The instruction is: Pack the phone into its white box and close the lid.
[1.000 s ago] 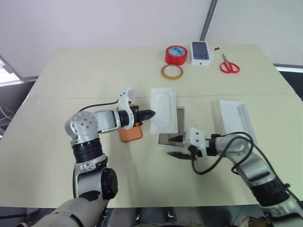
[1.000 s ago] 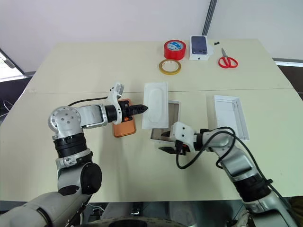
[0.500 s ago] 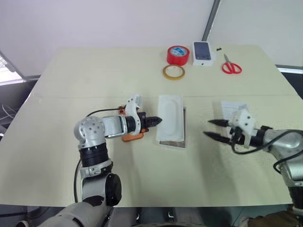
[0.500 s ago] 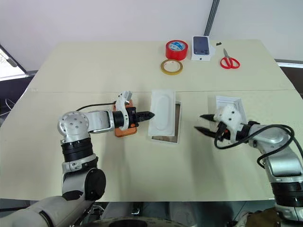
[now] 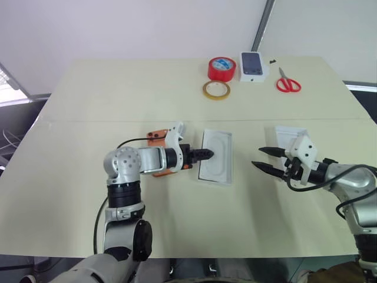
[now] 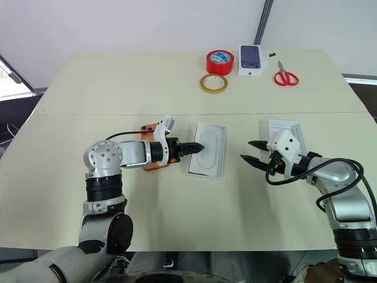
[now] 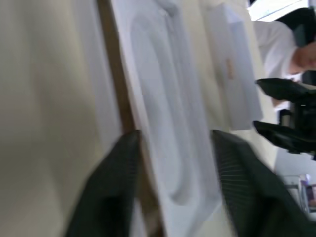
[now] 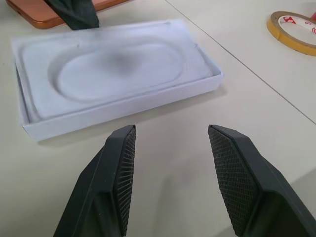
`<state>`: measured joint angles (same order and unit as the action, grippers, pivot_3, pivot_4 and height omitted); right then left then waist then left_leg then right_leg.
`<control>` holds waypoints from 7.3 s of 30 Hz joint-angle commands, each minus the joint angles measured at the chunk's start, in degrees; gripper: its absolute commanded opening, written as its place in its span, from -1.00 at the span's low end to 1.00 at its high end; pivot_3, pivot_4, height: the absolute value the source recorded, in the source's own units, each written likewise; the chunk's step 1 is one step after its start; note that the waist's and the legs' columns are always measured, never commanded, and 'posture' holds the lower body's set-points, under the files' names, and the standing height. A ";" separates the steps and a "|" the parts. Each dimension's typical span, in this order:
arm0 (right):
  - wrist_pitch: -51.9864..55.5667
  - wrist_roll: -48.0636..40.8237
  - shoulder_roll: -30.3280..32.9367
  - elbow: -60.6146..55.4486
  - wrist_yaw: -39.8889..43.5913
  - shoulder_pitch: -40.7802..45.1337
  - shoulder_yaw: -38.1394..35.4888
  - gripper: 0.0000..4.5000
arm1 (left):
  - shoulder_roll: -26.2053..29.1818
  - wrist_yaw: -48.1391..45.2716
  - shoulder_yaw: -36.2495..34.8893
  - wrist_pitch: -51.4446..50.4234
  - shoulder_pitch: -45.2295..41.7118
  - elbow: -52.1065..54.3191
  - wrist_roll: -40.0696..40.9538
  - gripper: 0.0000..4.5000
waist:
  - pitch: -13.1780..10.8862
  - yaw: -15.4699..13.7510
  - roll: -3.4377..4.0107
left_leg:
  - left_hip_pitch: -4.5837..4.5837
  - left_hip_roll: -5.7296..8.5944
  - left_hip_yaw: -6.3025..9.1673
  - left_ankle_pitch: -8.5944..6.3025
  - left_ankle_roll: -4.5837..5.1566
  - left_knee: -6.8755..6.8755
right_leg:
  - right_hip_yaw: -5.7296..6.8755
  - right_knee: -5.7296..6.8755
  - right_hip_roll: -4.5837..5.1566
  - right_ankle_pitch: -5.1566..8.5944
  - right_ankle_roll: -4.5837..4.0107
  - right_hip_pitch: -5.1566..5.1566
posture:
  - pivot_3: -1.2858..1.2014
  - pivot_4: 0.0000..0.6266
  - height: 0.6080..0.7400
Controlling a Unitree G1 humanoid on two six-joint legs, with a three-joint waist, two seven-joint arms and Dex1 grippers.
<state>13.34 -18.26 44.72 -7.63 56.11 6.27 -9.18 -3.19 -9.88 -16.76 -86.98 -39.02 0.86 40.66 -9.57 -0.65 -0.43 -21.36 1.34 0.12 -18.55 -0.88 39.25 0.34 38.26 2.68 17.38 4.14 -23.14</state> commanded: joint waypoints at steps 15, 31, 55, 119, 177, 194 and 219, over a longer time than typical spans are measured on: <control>4.92 -3.58 -8.31 -4.79 -5.10 9.94 5.42 -0.98 | 6.71 -7.06 -2.93 2.46 -2.29 7.81 6.35 0.78 | -0.02 0.03 -0.04 | -0.12 0.02 0.03 0.01 -0.01 0.00 | 0.00 -0.07 0.01 0.00 0.00 -0.07 | 0.03 -0.52 1.00; 20.90 19.25 -15.98 -4.24 -18.58 19.32 29.46 -0.98 | 35.73 -37.73 17.25 59.90 13.60 1.66 -19.17 0.78 | 0.03 1.12 0.04 | -0.18 -0.05 0.06 0.04 -0.04 -0.10 | -0.01 -0.09 0.00 -0.06 -0.14 -0.25 | 0.03 -0.52 1.00; 25.56 21.16 -6.73 -10.92 -6.12 23.23 32.59 -0.98 | 29.08 -33.72 17.33 60.42 11.77 1.18 -18.94 0.78 | 0.10 1.34 -0.11 | -0.18 -0.04 0.07 -0.17 0.33 -0.04 | 0.00 -0.10 0.03 -0.07 -0.14 -0.19 | 0.03 -0.52 1.00; 20.57 12.24 -2.37 -5.64 -9.39 9.10 15.39 -1.00 | 19.81 -44.80 41.61 52.56 5.62 -4.24 -32.21 -0.87 | 0.17 0.81 -0.14 | -0.11 -0.05 0.06 -0.20 0.41 -0.03 | 0.00 -0.10 -0.01 -0.07 -0.13 -0.05 | 0.03 -0.52 1.00; 0.71 24.17 -30.59 25.21 -13.04 37.35 35.37 -1.00 | 28.58 -14.41 -8.56 -2.95 0.97 -8.35 -7.92 0.98 | 0.15 1.81 -0.20 | -0.18 -0.01 0.08 -0.01 0.06 -0.01 | 0.00 0.18 -0.02 -0.07 -0.12 -0.34 | 0.03 -0.52 1.00; 2.45 27.00 -31.23 25.67 -5.31 37.65 37.15 -1.00 | 20.40 -10.69 -5.30 -5.52 1.32 -15.83 -7.33 0.98 | 0.73 1.17 0.13 | 0.06 0.10 0.17 0.03 -0.02 -0.02 | 0.00 0.28 0.08 -0.07 -0.12 -0.09 | 0.03 -0.52 1.00; 4.66 27.10 -30.90 23.26 -6.58 35.02 35.47 -1.00 | 20.72 -6.82 -4.73 -5.52 -0.53 -16.81 -0.38 0.65 | 0.99 1.50 0.32 | 0.04 0.15 0.29 0.02 -0.02 -0.03 | 0.00 0.18 0.10 -0.07 -0.12 -0.06 | 0.03 -0.52 1.00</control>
<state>18.84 9.27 14.20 16.84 49.79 41.19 26.99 18.06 -17.26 -23.37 -89.73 -41.65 -14.40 40.57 -8.59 0.85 -0.11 -21.33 1.49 0.41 -18.53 -0.90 39.21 0.34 38.44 2.78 17.31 4.03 -23.22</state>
